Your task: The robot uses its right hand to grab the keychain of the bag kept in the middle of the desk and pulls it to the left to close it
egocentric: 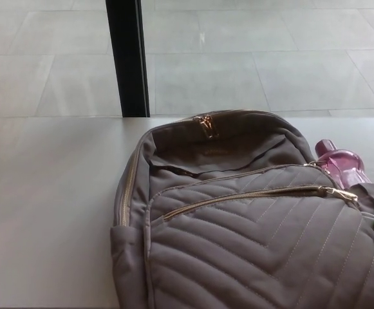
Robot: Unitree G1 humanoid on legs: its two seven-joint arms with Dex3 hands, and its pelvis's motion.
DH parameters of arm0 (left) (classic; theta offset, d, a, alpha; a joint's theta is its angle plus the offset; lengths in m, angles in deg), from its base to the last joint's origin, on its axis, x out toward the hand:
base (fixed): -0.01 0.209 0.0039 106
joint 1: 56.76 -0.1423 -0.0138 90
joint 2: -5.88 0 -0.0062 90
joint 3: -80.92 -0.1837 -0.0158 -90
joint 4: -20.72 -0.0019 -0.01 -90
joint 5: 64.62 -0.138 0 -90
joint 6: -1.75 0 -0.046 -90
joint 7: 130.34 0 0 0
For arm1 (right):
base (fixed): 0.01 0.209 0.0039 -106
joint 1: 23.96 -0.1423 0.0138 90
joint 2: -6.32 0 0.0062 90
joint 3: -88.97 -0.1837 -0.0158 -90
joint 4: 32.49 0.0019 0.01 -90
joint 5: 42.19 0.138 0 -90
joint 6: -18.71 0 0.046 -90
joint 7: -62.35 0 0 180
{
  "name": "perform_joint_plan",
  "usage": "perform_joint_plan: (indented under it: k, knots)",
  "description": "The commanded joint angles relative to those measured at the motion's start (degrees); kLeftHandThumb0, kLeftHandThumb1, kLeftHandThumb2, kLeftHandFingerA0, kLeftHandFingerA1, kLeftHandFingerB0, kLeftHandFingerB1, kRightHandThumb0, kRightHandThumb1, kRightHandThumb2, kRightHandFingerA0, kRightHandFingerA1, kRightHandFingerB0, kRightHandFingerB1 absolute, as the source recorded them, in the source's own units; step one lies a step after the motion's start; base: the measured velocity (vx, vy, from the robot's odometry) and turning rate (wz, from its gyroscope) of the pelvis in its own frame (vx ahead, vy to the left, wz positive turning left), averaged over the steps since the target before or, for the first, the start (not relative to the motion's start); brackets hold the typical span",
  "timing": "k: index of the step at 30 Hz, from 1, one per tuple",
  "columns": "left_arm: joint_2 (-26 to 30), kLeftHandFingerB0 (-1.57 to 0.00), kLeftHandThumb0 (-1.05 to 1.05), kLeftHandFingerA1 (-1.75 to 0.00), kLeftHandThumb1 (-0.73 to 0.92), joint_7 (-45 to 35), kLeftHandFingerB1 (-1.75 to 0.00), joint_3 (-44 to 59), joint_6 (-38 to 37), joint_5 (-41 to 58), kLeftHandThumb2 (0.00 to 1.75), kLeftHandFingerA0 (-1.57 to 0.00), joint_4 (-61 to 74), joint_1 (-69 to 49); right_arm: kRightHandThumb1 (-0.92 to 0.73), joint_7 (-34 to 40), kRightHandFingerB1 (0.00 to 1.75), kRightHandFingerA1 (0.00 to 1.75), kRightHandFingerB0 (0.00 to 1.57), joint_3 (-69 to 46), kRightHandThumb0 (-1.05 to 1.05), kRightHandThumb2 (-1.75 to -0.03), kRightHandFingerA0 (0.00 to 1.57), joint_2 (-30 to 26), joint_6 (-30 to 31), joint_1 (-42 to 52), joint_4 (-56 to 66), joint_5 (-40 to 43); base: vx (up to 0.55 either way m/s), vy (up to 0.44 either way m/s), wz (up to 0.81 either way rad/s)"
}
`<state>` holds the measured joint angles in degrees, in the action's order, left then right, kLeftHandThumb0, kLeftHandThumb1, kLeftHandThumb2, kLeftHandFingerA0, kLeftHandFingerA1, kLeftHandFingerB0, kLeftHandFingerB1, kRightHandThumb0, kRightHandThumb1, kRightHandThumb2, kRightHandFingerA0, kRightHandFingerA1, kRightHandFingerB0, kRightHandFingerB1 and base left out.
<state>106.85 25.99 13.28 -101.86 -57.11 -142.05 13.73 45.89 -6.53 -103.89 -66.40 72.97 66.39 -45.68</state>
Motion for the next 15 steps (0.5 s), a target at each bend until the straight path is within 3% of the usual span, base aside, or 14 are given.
perform_joint_plan:
  k: [1, 2, 3, 5, 6, 8, 9, 10, 12, 13, 14, 15]
  knots:
    - [1.1, -0.45, -0.86, -1.00, 0.40, -1.0, -0.80, -0.2, -1.1, 0.2, 1.08, -0.73, -0.3, -0.2, -0.80, 1.4, 0.34, 1.19, 0.39, 1.6, -0.53, -0.64, 0.76, 1.2, -0.1, 1.2, 2.7, -4.4, 0.00, 0.000, 0.00]
    - [1.2, -0.40, -0.84, -1.08, 0.48, -1.5, -0.83, -0.3, -1.5, 0.1, 0.86, -0.69, -0.4, -0.4, -0.81, 2.3, 0.36, 1.37, 0.44, 1.8, -0.47, -0.64, 0.81, 1.6, -1.1, 1.3, 3.1, -5.2, 0.00, 0.000, 0.00]
    - [1.2, -0.43, -0.88, -0.98, 0.42, -1.7, -0.78, -0.5, -1.6, 0.0, 1.09, -0.72, -0.4, -0.5, -0.81, 2.9, 0.36, 1.45, 0.46, 1.8, -0.44, -0.67, 0.79, 1.9, -1.6, 1.4, 3.4, -5.7, 0.00, 0.000, 0.00]
    - [1.4, -0.41, -0.83, -0.98, 0.40, -2.2, -0.77, -0.9, -1.9, -0.3, 1.07, -0.71, -0.3, -0.6, -0.81, 4.0, 0.39, 1.54, 0.51, 1.6, -0.40, -0.69, 0.81, 2.5, -3.0, 1.7, 3.6, -6.4, 0.00, 0.000, 0.00]
    - [1.5, -0.37, -0.81, -1.12, 0.47, -2.4, -0.85, -0.8, -1.7, -0.1, 0.91, -0.65, -0.2, -0.7, -0.82, 4.8, 0.39, 1.57, 0.54, 1.4, -0.42, -0.70, 0.82, 3.0, -3.2, 2.1, 4.1, -6.9, 0.00, 0.000, 0.00]
    - [1.5, -0.38, -0.85, -1.06, 0.51, -2.8, -0.82, -0.6, -1.7, 0.4, 0.88, -0.65, 0.0, -0.9, -0.82, 5.9, 0.42, 1.59, 0.59, 1.1, -0.38, -0.70, 0.84, 3.7, -3.0, 2.6, 4.9, -7.9, 0.00, 0.000, 0.00]
    - [1.5, -0.38, -0.85, -1.06, 0.51, -2.6, -0.82, -1.0, -2.6, -0.1, 0.88, -0.65, 0.3, -1.3, -0.82, 6.7, 0.42, 1.59, 0.59, 1.0, -0.38, -0.70, 0.84, 4.1, -3.1, 2.6, 5.2, -8.4, 0.00, 0.000, 0.00]
    - [1.4, -0.44, -0.88, -0.98, 0.44, -2.4, -0.79, -1.1, -2.4, -0.1, 1.10, -0.72, 0.2, -1.2, -0.82, 7.6, 0.45, 1.63, 0.63, 0.8, -0.36, -0.70, 0.84, 4.4, -4.2, 2.6, 5.1, -9.1, 0.00, 0.000, 0.00]
    - [1.3, -0.47, -0.85, -0.99, 0.44, -1.6, -0.79, -1.3, -1.8, -0.3, 1.10, -0.73, -0.2, -0.8, -0.84, 8.3, 0.46, 1.65, 0.64, 0.7, -0.36, -0.71, 0.86, 4.3, -4.6, 2.7, 5.5, -10.5, 0.00, 0.000, 0.00]
    - [1.4, -0.41, -0.83, -1.08, 0.52, -2.5, -0.83, -1.0, -2.2, 0.1, 0.88, -0.68, -0.1, -1.0, -0.83, 8.8, 0.47, 1.67, 0.65, 0.7, -0.35, -0.69, 0.85, 4.3, -4.6, 2.7, 5.8, -11.2, 0.00, 0.000, 0.00]
    - [1.4, -0.41, -0.85, -1.06, 0.55, -2.2, -0.82, -1.5, -3.1, -0.4, 0.87, -0.69, 0.0, -1.2, -0.83, 9.4, 0.48, 1.69, 0.67, 0.8, -0.34, -0.69, 0.86, 4.1, -4.9, 2.8, 5.9, -12.2, 0.00, 0.000, 0.00]
    - [1.5, -0.41, -0.85, -0.98, 0.44, -2.0, -0.78, -1.7, -3.2, -0.6, 1.04, -0.70, 0.1, -1.2, -0.78, 9.7, 0.53, 1.75, 0.73, 0.9, -0.25, -0.75, 0.86, 3.5, -5.0, 2.7, 6.1, -13.5, 0.00, 0.000, 0.00]
